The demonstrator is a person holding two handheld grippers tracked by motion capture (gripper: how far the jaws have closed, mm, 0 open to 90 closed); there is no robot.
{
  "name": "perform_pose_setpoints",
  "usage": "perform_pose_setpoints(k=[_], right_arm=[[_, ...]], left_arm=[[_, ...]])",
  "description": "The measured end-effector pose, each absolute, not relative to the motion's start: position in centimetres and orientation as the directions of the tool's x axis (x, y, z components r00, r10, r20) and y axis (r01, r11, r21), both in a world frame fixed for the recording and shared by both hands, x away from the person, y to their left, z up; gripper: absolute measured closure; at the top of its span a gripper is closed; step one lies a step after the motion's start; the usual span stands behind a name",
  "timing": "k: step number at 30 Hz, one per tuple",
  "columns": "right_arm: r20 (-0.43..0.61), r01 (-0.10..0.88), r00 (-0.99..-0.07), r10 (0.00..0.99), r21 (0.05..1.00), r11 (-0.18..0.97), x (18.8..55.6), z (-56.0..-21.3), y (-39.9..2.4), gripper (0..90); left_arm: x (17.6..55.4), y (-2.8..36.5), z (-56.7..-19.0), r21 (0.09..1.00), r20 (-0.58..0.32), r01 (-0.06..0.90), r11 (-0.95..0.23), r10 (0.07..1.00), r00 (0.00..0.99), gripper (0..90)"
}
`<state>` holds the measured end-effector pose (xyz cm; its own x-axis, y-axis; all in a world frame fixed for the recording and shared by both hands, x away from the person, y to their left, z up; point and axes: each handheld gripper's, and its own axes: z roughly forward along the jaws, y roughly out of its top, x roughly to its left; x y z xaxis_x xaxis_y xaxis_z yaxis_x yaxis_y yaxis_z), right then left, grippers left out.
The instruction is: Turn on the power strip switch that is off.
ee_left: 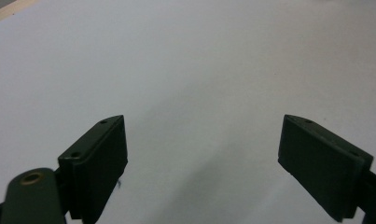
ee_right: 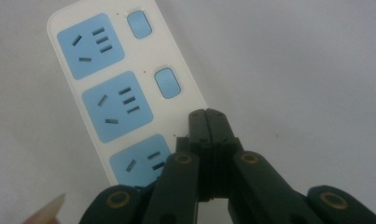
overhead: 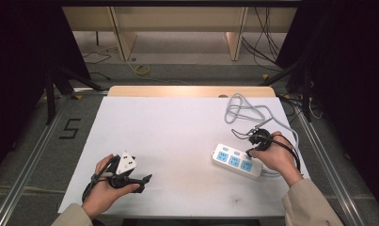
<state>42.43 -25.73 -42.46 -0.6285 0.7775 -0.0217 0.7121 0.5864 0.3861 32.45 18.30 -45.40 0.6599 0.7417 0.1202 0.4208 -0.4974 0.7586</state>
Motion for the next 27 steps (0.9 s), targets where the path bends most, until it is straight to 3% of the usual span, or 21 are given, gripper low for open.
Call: perform_pose_setpoints(k=[27], right_arm=[[-0.010,0.737,-0.617,0.787,0.343,0.582,42.55,-42.65,-25.34,90.0]], left_arm=[[32.43,18.27,-45.41,0.754,0.122,0.421,-0.504,0.737,0.665,15.3]])
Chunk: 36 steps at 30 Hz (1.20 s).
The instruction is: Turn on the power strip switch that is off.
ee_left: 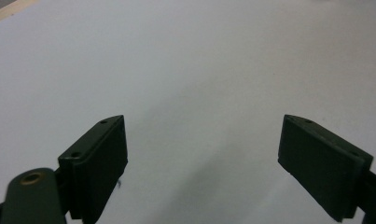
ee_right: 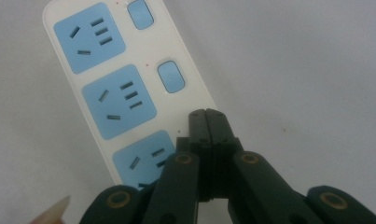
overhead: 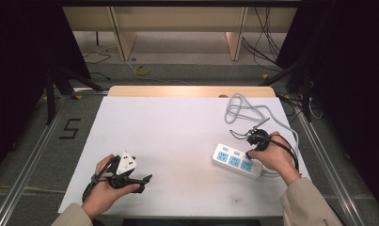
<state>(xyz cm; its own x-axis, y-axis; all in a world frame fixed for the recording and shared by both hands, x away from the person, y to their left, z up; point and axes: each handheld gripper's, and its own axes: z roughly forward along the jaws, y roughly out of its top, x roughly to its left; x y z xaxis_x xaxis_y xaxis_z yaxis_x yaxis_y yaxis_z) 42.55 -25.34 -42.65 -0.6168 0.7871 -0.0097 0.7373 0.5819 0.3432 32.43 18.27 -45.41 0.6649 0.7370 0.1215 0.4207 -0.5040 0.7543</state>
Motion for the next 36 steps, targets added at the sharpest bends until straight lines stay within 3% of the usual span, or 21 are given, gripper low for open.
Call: perform_pose_setpoints(k=[36], right_arm=[[0.019,0.765,-0.591,0.807,0.329,0.553,42.83,-42.92,-25.48,90.0]], left_arm=[[32.37,18.13,-45.42,0.757,0.115,0.423,-0.498,0.739,0.664,15.4]])
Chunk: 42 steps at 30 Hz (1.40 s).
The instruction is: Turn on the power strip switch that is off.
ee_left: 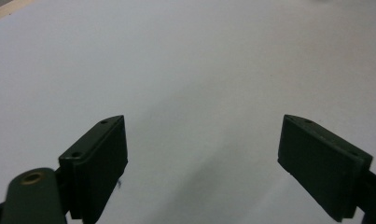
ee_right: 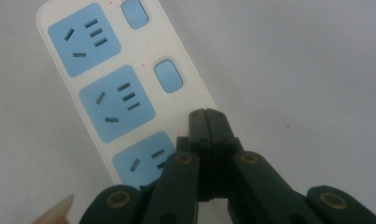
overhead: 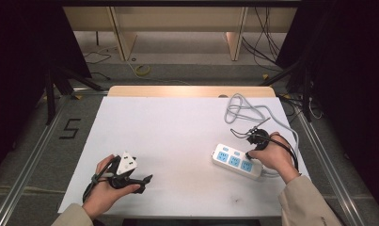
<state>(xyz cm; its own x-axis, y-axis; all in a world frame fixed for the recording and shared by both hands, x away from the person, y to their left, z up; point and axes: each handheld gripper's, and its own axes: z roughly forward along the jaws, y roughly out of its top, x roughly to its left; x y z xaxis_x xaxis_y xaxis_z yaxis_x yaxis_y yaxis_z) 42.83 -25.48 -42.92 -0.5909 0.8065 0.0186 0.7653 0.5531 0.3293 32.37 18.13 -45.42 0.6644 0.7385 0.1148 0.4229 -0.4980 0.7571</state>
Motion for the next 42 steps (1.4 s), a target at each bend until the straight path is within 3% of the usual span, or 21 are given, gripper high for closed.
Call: perform_pose_setpoints(k=[42], right_arm=[[0.039,0.763,-0.572,0.819,0.390,0.515,42.24,-43.20,-26.12,90.0]], left_arm=[[32.39,18.07,-45.45,0.760,0.109,0.423,-0.493,0.738,0.666,15.5]])
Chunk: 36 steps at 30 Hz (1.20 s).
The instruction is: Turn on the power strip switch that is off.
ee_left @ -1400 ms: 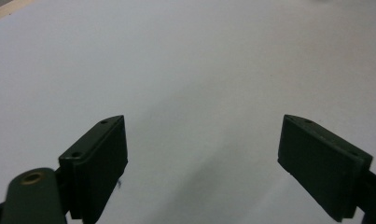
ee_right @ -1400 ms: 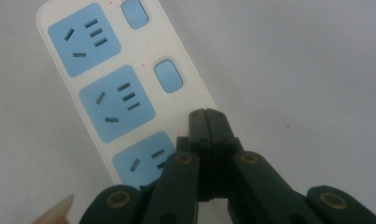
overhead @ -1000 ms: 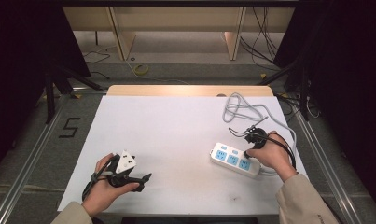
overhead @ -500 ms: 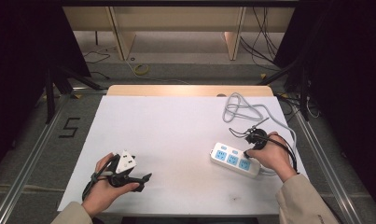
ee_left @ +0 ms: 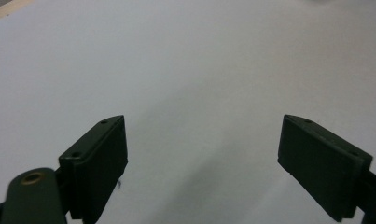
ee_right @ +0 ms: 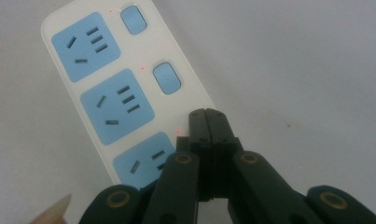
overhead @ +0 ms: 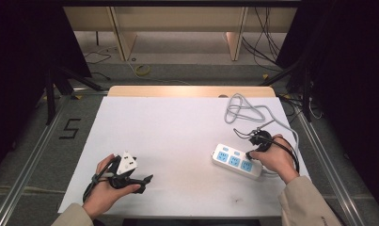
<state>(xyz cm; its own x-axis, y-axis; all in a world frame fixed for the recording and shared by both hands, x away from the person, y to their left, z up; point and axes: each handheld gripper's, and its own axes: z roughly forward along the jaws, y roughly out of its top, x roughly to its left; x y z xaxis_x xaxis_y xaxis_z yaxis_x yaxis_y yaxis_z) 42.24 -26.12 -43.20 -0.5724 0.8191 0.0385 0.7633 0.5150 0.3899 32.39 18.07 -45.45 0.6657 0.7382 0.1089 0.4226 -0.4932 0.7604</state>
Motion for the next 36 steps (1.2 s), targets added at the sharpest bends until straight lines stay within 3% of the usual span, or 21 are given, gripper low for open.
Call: perform_pose_setpoints(k=[23,36], right_arm=[[0.016,0.723,-0.579,0.815,0.472,0.504,41.8,-42.6,-26.1,90.0],[-0.016,0.654,-0.598,0.801,0.568,0.500,41.4,-42.1,-25.8,78.5]], left_arm=[[32.4,18.1,-45.4,0.758,0.114,0.421,-0.498,0.737,0.666,15.4],[32.4,18.1,-45.4,0.759,0.115,0.421,-0.498,0.737,0.666,15.4]])
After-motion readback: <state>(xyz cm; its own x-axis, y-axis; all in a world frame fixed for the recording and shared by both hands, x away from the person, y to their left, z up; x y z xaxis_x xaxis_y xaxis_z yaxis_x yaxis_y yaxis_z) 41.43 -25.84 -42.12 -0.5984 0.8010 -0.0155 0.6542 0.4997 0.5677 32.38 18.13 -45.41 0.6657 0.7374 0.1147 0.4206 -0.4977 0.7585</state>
